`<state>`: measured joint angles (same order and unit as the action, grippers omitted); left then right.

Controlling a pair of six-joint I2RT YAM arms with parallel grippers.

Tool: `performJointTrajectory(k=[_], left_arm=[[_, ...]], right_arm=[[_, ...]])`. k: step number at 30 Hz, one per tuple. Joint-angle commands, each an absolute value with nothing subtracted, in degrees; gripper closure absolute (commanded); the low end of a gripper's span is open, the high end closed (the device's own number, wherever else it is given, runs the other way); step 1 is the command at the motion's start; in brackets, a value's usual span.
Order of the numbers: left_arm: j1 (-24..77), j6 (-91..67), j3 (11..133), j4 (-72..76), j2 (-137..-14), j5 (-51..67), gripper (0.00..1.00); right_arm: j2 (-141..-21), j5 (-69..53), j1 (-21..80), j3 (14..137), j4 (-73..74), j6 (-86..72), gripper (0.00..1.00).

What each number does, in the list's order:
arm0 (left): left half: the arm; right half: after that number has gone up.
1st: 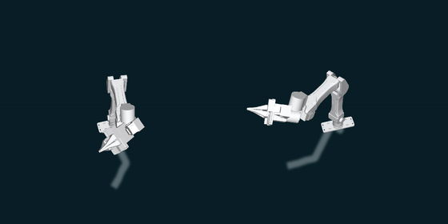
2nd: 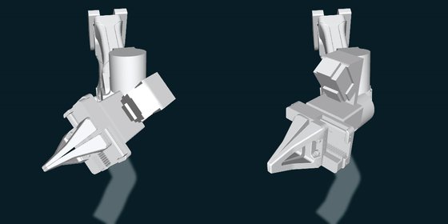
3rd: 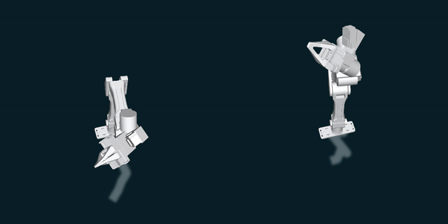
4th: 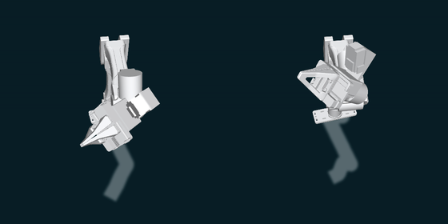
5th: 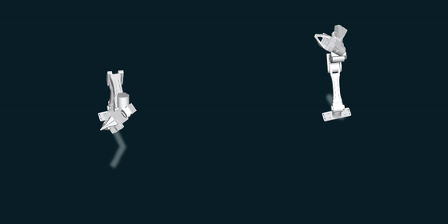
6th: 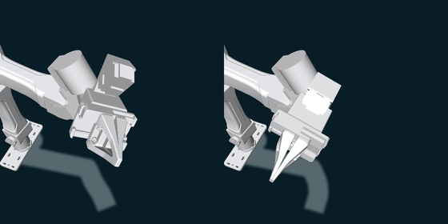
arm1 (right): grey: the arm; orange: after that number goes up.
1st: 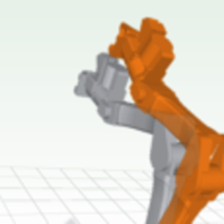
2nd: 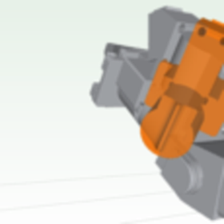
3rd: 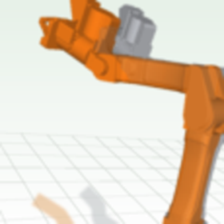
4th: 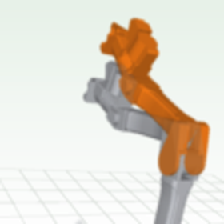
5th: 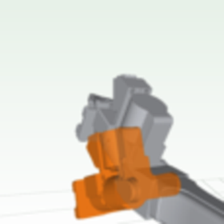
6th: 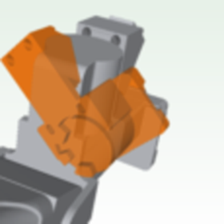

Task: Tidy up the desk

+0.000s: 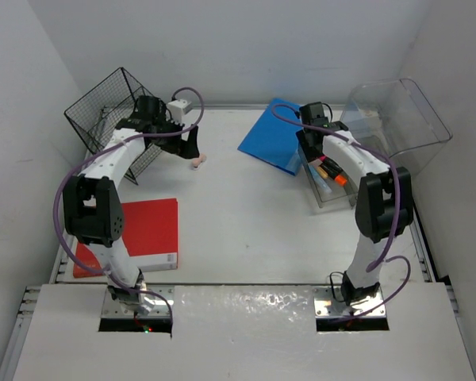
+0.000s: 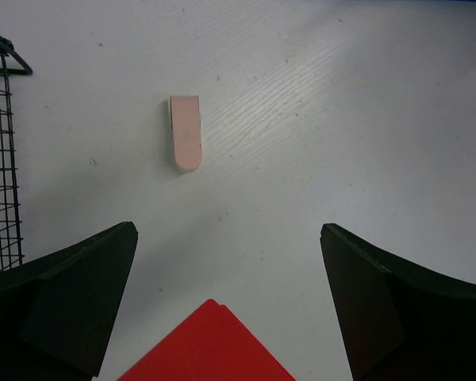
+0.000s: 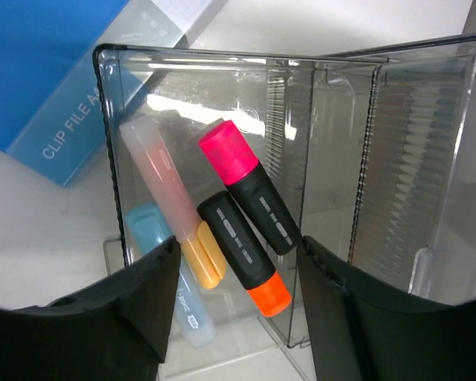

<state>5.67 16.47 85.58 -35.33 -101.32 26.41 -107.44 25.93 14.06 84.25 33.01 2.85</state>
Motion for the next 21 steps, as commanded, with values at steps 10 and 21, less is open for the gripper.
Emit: performJointTrajectory(k=[10,21], left_arm=[[5.5,17.4,86.1,-33.7,-101.8,24.3,0.01],[5.5,17.5,85.7,-33.7,-101.8,24.6,0.01]], right_arm=[[-95.1,25.7,26.4,67.8,15.2,9.8,0.92],[-112.2,36.7,26.8,77.9,22.0,6.6,0.98]])
